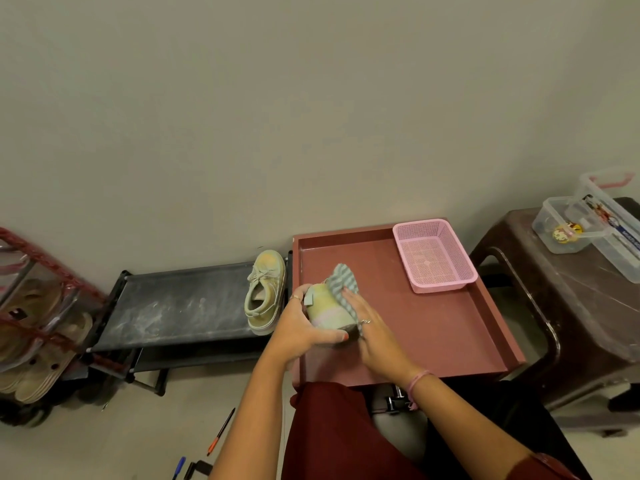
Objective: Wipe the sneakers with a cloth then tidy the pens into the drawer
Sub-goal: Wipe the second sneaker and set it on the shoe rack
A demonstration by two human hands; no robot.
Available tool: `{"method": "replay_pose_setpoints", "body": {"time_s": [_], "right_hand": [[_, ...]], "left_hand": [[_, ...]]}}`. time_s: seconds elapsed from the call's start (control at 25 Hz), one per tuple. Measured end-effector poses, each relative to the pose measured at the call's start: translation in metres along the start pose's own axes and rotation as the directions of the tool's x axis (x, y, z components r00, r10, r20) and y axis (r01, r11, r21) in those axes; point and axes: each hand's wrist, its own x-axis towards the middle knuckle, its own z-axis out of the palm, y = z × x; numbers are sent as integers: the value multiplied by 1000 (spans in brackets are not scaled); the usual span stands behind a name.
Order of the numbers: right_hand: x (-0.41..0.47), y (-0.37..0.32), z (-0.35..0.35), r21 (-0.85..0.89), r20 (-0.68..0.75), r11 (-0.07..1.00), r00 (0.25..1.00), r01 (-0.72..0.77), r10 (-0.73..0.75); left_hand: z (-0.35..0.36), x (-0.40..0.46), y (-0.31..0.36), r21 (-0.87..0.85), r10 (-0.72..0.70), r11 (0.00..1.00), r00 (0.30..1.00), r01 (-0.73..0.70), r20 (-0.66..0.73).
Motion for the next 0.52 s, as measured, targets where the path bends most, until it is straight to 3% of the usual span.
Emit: {"method": "replay_pose_setpoints", "body": {"time_s": [0.16, 0.32, 0.44, 0.52], "right_hand": [[0, 30, 1, 48, 57, 989, 989, -137, 135], [12, 55, -12, 62, 254, 952, 927, -301, 276], [23, 39, -18, 176, 298, 857, 856, -485, 423], [27, 18, -25, 252, 268, 828, 858, -501, 437]], "left_hand": [[-5, 2, -5, 9, -35, 999, 999, 36, -12], [-2, 4, -3, 30, -18, 999, 1000, 18, 17], [-1, 7, -3, 90, 0, 996, 1000, 0, 3], [2, 10, -3, 130, 19, 991, 1000, -17, -11]]}}
